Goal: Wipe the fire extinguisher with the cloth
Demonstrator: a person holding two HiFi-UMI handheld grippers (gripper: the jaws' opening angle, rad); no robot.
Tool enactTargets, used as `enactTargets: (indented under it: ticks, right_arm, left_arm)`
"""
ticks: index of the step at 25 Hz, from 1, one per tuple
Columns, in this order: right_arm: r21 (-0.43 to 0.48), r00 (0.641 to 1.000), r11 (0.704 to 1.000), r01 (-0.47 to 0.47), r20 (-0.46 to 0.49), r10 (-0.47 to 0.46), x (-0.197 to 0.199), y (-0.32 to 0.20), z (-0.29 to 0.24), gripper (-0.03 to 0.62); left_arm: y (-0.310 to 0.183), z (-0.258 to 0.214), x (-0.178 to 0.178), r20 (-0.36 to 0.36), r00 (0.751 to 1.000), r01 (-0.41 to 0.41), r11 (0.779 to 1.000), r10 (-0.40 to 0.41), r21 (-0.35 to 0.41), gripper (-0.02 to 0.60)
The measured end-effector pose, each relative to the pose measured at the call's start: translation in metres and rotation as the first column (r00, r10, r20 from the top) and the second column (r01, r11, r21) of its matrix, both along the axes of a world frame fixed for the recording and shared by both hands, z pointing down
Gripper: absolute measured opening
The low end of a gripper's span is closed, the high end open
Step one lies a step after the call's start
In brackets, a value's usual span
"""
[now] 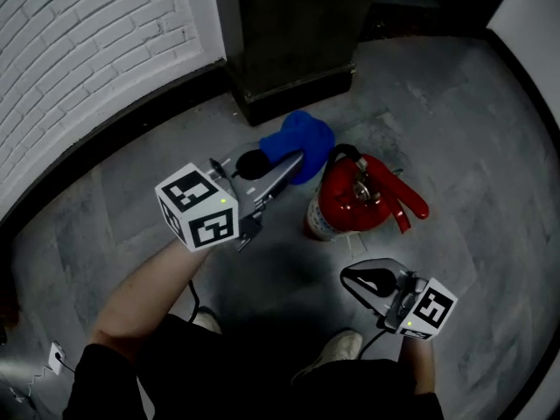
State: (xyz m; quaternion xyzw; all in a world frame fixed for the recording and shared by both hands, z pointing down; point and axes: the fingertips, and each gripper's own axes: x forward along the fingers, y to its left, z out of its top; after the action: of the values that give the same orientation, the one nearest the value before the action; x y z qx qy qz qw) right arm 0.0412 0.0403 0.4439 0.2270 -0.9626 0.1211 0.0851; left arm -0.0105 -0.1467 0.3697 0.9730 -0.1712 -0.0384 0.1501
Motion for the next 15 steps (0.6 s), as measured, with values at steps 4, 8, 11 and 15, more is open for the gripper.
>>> enactTargets:
  ticks: [4,8,11,15]
  right_arm:
    - [0.101,1.000,0.994,0.030,-0.011,-0.029,0.002,0.008,-0.042,0.008]
    - [0.153,0.998,0.988,-0.005,-0.061,0.015,0.020,0.004,-0.074,0.008]
    - [0.142,0.987,0.979,-0.146,-0.042,0.153,0.037,-0.015,-0.115,0.008]
    - [0.086,0.934,0.931,-0.356,0.057,0.352,0.059,-0.028,-0.210,0.008]
  left_arm:
    - [0.026,-0.026,-0.012,-0.020,0.996,-0.085,0.996,0.085,0.038,0.044]
    - [0.026,-0.044,-0.037,-0.036,0.996,-0.084,0.995,0.085,0.051,0.044]
    - [0.015,-0.067,-0.062,-0.028,0.998,-0.048,0.998,0.049,0.028,0.044]
    - [0.026,-0.126,-0.091,0.060,0.997,-0.049,0.998,0.048,0.024,0.044]
